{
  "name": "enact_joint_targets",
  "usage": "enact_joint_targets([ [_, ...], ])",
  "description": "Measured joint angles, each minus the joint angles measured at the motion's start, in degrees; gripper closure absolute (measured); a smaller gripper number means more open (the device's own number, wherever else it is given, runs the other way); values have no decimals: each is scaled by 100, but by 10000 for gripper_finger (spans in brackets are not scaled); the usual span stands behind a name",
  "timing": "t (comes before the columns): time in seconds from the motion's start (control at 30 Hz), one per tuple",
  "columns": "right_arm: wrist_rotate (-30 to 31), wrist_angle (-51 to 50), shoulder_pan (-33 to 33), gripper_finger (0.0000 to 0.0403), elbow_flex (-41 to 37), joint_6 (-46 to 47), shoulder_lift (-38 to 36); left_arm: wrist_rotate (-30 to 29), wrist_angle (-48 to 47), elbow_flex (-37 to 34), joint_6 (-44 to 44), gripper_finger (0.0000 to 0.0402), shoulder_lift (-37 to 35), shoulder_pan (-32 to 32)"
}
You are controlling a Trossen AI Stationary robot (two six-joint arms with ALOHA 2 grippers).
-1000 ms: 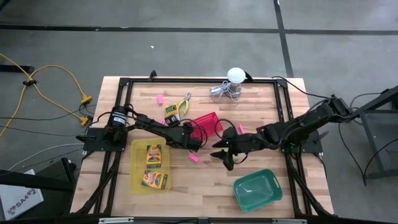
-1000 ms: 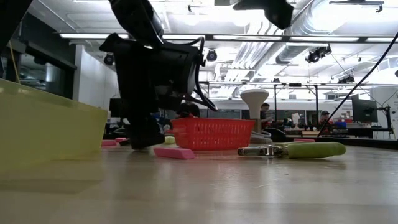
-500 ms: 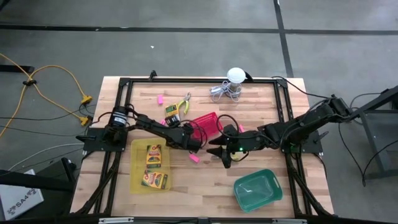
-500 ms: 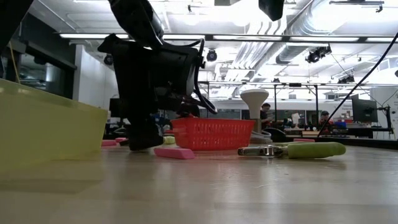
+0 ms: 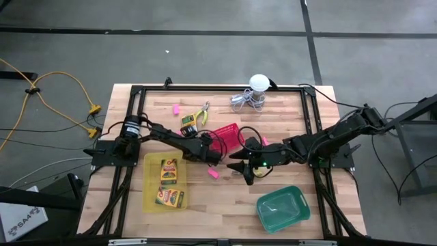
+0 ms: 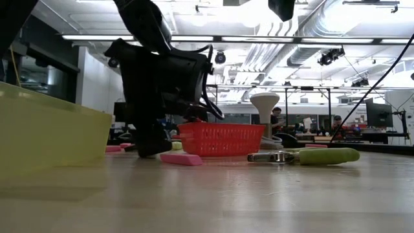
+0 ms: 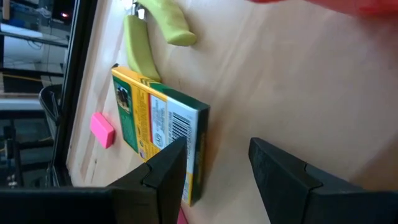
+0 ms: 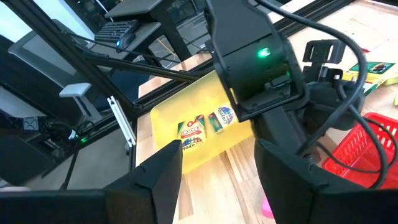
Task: Pick & Place School Supplies
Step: Put the yellow box of crayons into the yellow bin
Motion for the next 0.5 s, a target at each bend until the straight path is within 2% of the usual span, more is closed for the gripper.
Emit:
enact_joint_targets([
  [0.5,-21,0,0,211,0,0,0,-229,147,-7,180,225,0,120],
])
